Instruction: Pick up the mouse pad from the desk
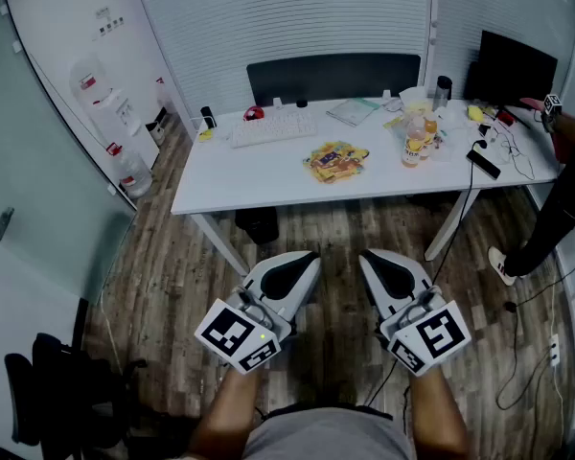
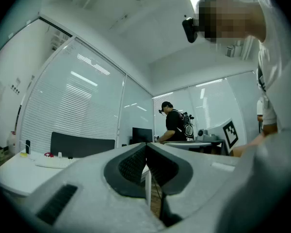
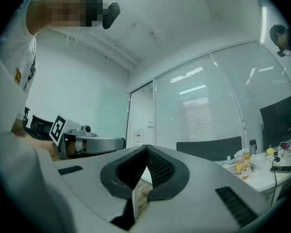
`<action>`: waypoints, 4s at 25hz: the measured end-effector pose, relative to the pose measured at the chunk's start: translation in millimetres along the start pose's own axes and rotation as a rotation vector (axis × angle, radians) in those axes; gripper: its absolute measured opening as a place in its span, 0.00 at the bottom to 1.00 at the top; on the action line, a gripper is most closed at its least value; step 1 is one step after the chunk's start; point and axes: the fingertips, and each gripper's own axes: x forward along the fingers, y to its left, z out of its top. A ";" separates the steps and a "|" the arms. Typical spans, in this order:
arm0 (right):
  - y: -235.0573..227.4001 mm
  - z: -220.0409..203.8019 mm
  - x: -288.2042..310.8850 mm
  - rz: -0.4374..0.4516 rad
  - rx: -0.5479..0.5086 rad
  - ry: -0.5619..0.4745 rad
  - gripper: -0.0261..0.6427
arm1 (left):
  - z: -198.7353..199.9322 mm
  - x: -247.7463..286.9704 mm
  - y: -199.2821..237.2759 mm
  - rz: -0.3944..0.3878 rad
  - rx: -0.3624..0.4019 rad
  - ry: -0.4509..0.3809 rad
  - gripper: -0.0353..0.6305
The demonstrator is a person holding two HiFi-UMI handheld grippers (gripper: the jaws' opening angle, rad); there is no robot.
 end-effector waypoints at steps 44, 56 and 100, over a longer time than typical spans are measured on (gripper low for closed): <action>-73.3 -18.8 -12.0 0.107 0.026 0.002 0.06 | -18.0 45.2 9.1 0.170 0.049 0.062 0.08; -103.7 -26.6 29.3 0.070 -0.013 0.029 0.06 | -22.7 76.8 62.3 0.148 0.057 0.029 0.08; -189.4 -89.9 264.9 -0.162 -0.067 0.226 0.06 | -74.0 143.7 336.3 0.027 0.020 0.093 0.08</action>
